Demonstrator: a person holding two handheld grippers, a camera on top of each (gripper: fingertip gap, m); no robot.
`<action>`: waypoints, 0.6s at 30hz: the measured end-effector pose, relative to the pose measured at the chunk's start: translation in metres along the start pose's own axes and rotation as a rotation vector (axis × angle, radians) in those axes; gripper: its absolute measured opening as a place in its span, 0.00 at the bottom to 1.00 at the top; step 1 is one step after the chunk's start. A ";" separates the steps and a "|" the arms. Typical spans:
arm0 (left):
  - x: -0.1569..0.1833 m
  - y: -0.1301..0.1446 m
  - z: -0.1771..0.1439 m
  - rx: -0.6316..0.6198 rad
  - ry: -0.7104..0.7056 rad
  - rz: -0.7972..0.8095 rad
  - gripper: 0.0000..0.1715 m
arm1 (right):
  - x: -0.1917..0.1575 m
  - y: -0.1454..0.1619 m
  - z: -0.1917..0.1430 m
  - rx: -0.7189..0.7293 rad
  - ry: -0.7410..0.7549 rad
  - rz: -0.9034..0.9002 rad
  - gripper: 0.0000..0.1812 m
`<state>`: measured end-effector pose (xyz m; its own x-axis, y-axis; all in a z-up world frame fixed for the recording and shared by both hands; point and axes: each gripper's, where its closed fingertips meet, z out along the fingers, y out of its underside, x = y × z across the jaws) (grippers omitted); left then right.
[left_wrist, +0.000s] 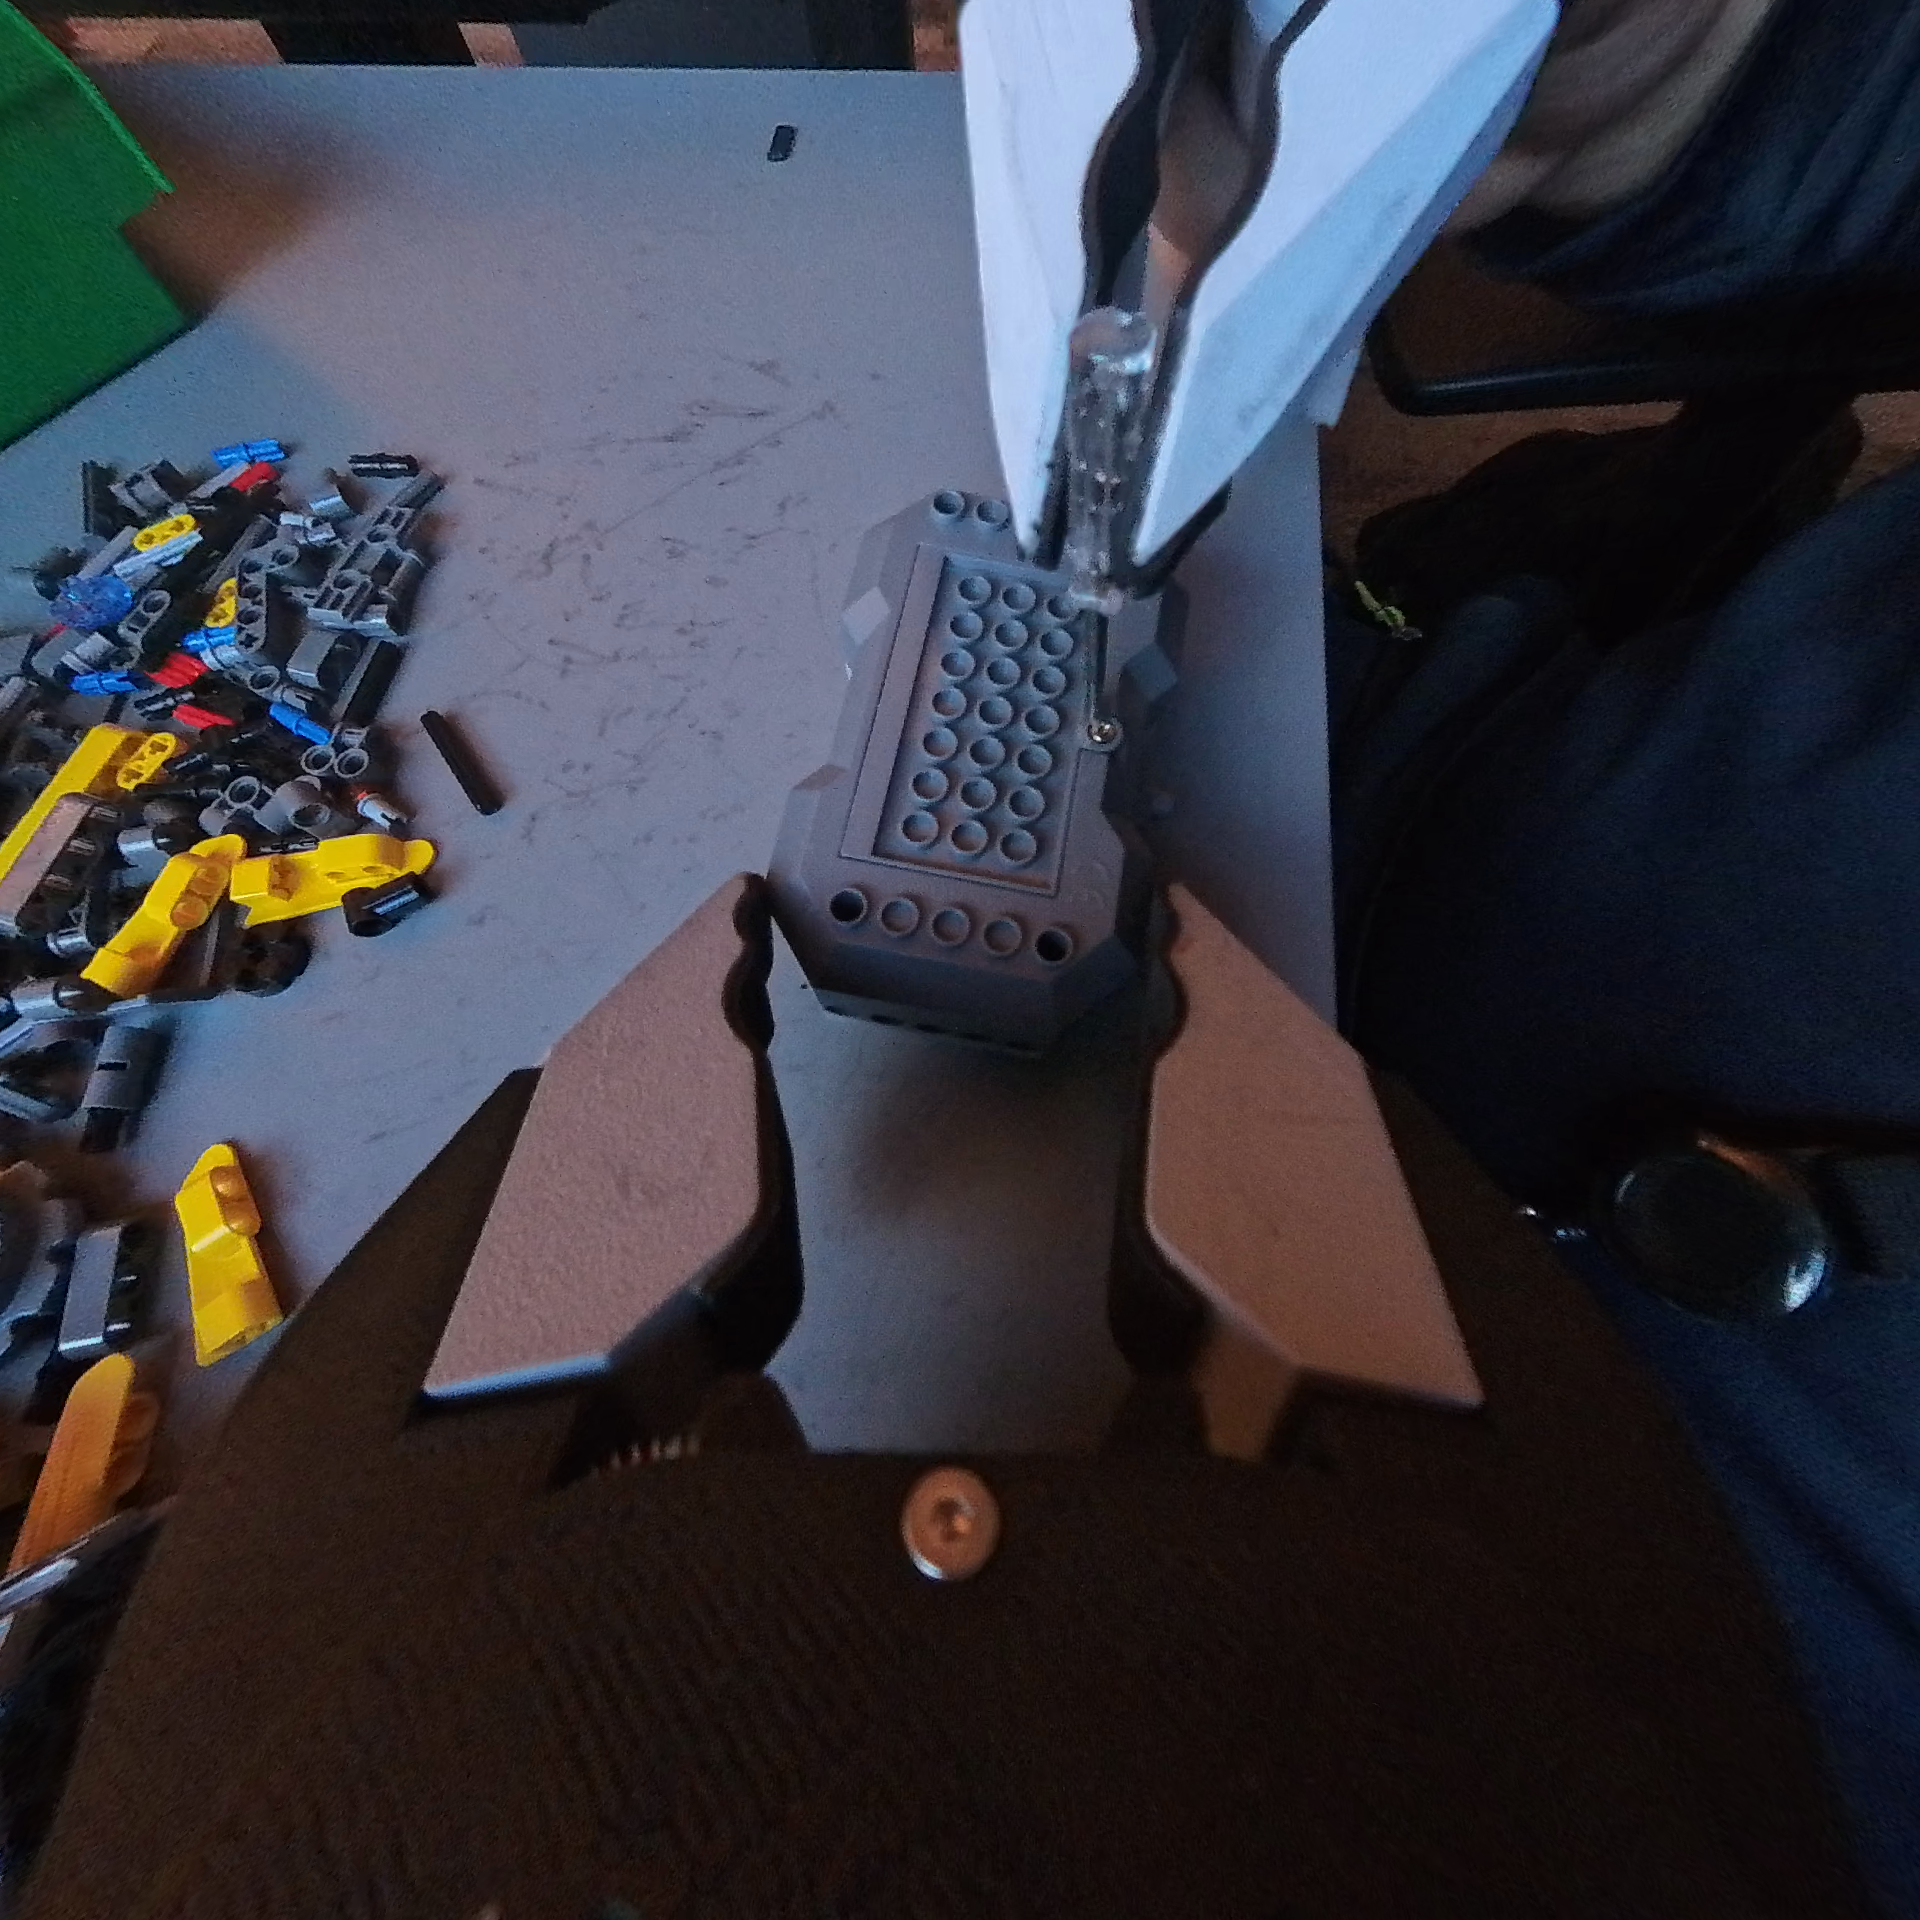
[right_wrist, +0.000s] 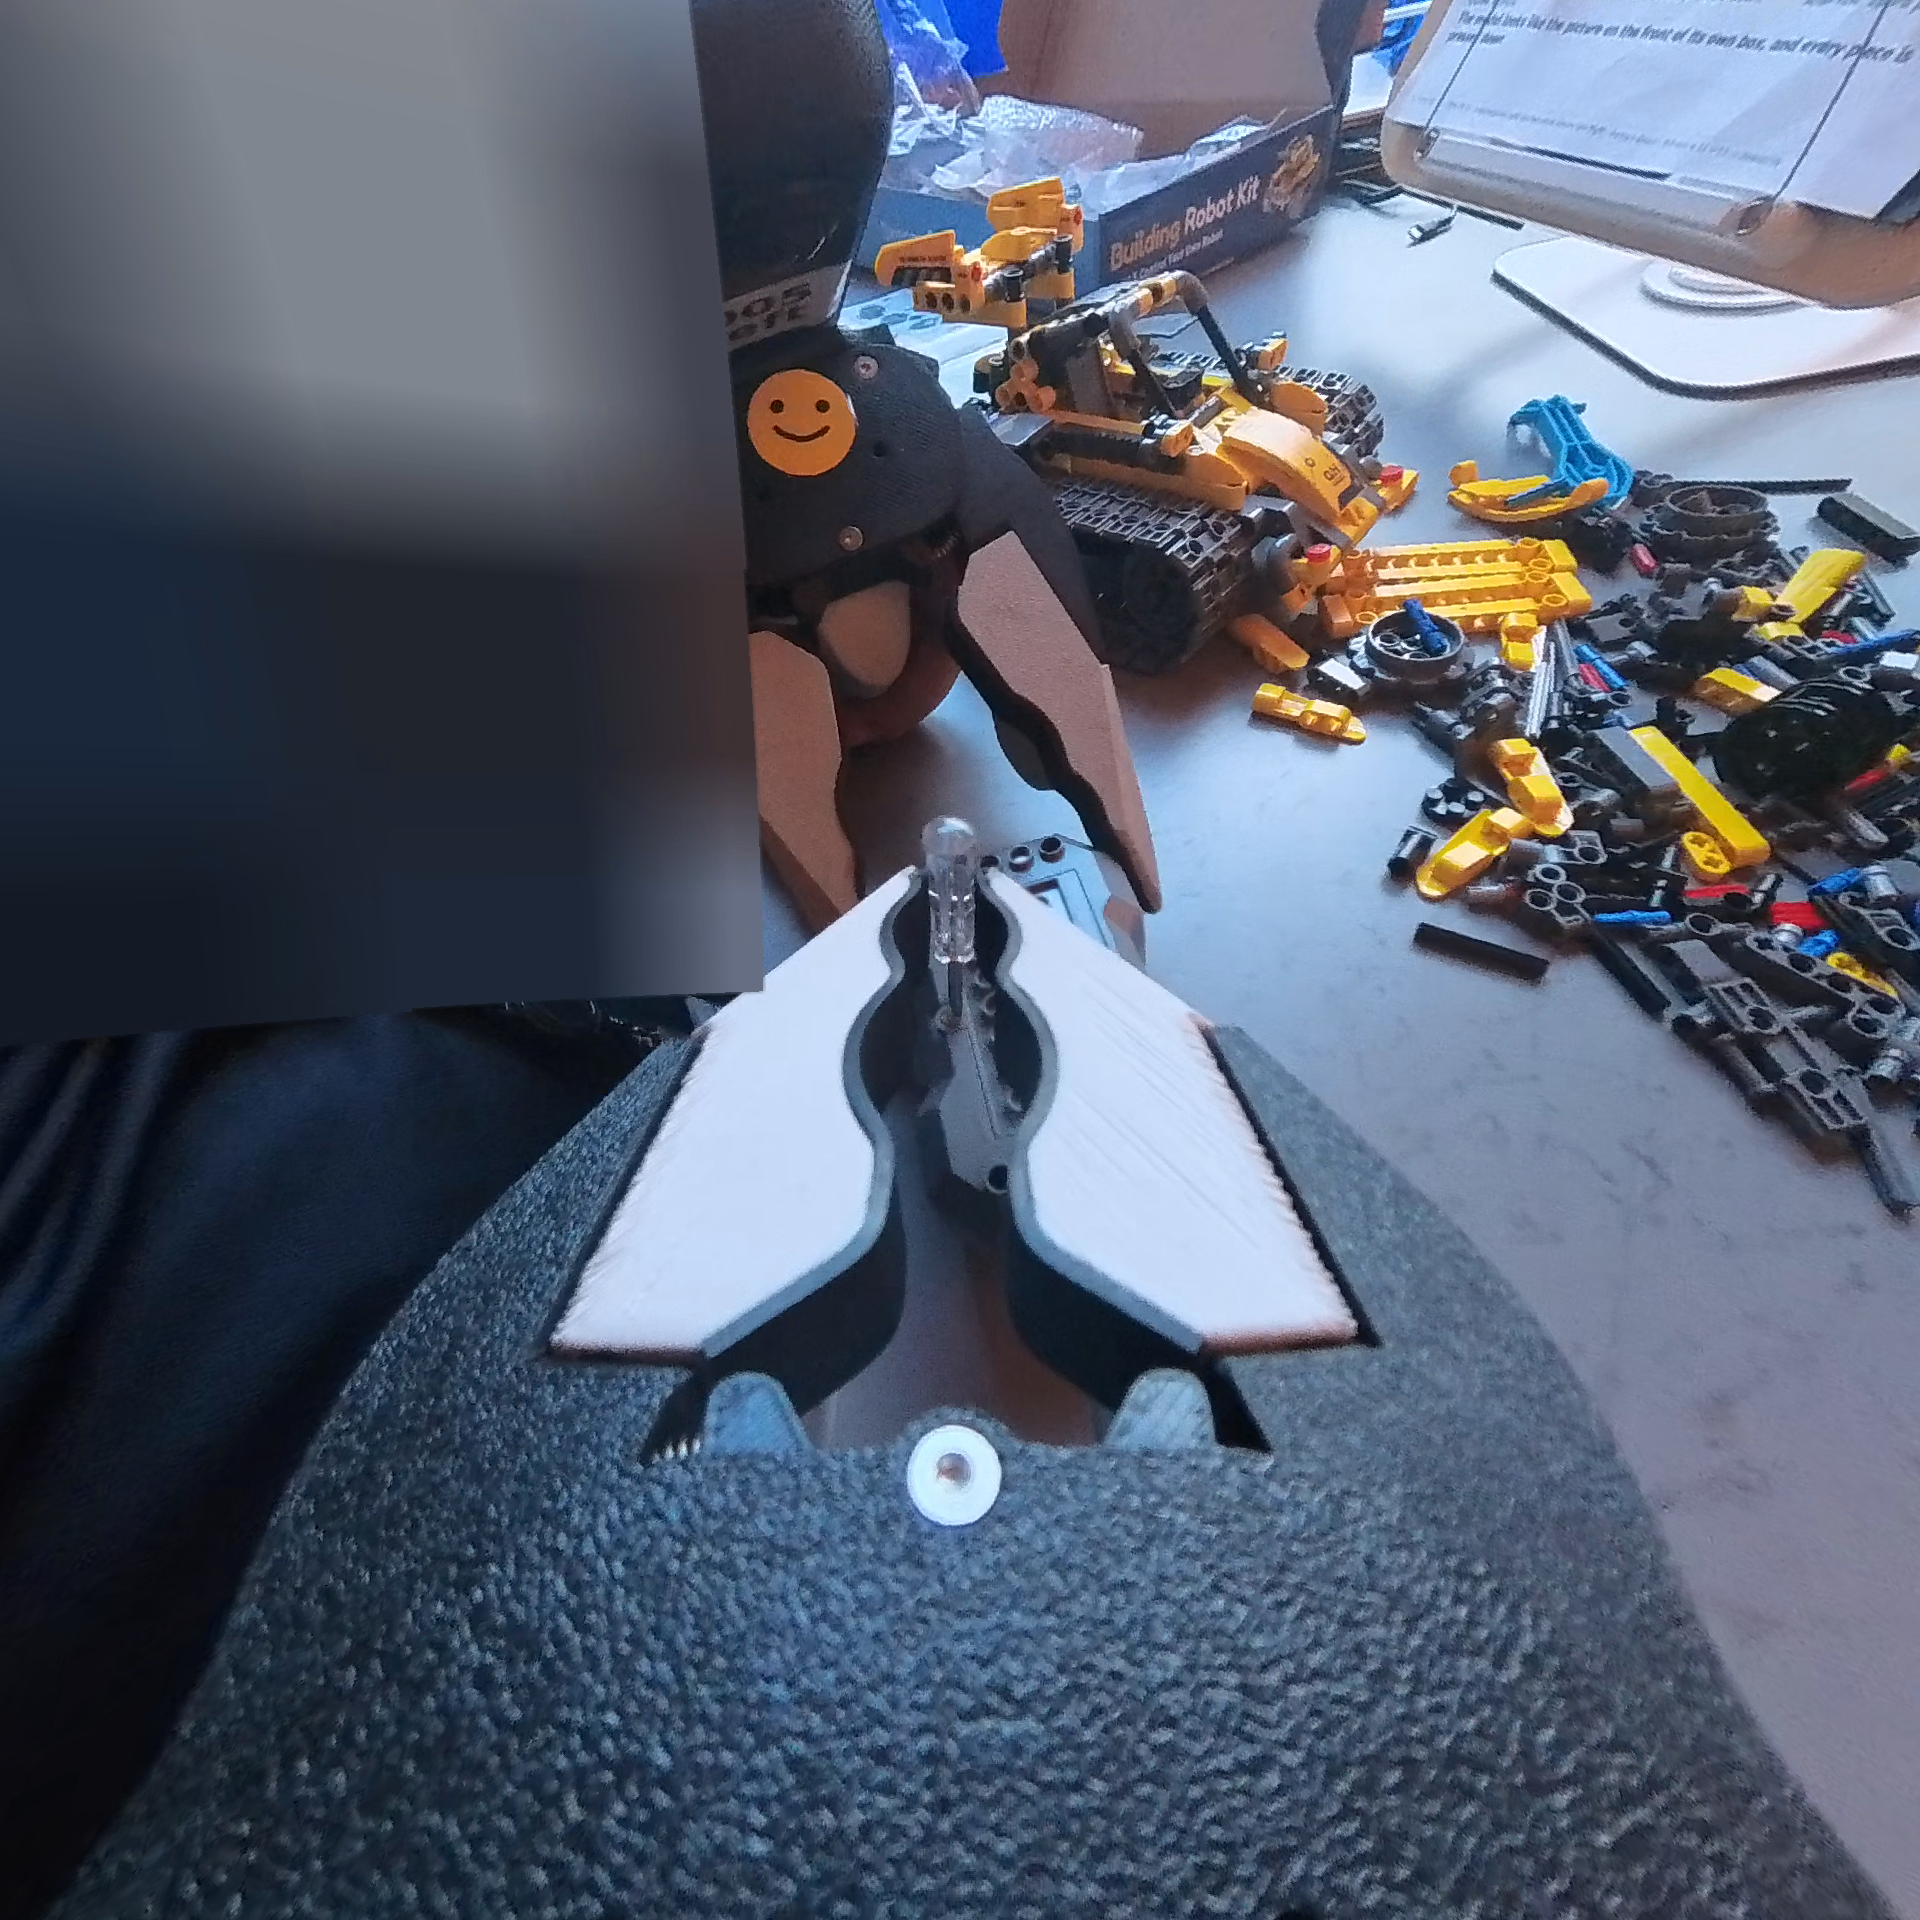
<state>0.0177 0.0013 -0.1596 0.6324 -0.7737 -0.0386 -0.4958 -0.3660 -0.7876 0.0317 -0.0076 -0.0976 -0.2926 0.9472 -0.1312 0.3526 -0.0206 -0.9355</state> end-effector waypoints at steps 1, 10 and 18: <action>0.000 0.000 0.000 0.000 -0.001 0.001 0.40 | 0.000 0.000 0.000 0.000 0.003 -0.002 0.04; 0.000 0.000 0.000 0.000 -0.002 0.002 0.40 | -0.003 0.000 0.001 -0.004 0.011 -0.014 0.04; 0.000 0.000 0.000 0.001 -0.003 0.002 0.40 | -0.002 0.002 0.000 0.001 0.042 -0.040 0.04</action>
<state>0.0177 0.0015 -0.1595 0.6329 -0.7731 -0.0417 -0.4966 -0.3640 -0.7879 0.0329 -0.0094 -0.0989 -0.2686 0.9600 -0.0795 0.3402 0.0173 -0.9402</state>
